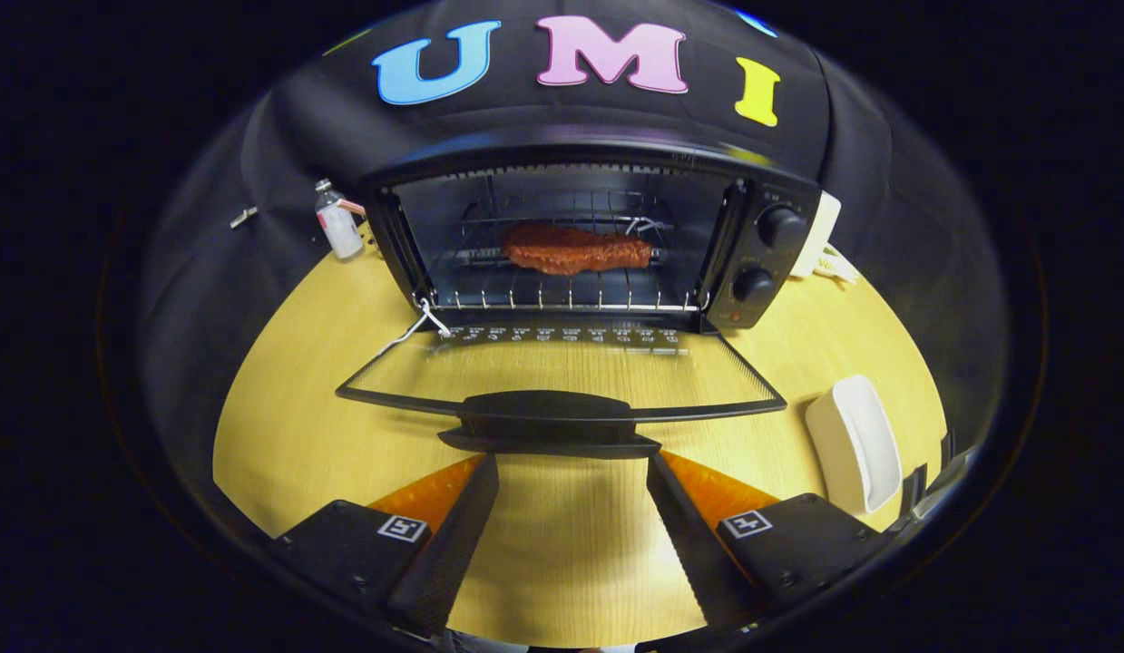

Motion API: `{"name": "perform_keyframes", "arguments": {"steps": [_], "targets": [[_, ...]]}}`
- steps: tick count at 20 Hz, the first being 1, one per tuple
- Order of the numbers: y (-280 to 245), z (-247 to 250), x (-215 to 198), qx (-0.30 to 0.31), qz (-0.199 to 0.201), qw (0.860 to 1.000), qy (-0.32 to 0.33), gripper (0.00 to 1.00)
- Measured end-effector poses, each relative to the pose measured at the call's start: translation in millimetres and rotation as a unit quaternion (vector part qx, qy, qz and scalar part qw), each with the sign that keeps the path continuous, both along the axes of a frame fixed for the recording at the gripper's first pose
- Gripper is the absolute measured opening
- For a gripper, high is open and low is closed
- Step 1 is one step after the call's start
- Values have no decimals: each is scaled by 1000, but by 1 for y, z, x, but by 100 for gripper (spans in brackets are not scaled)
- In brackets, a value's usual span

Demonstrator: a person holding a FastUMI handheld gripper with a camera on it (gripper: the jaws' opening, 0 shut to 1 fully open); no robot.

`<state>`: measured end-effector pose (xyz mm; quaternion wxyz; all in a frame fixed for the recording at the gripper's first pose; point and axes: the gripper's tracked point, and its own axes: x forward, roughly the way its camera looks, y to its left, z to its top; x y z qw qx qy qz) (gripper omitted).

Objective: Open the toaster oven, put the food inside, and close the toaster oven door.

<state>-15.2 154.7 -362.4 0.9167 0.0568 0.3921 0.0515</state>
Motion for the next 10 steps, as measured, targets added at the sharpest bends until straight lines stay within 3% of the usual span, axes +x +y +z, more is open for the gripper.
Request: {"name": "perform_keyframes", "arguments": {"steps": [5, 10], "targets": [[-9, 60, 18, -16, 8, 997, -72, 100], [-14, 90, 28, -16, 10, 994, -110, 99]]}}
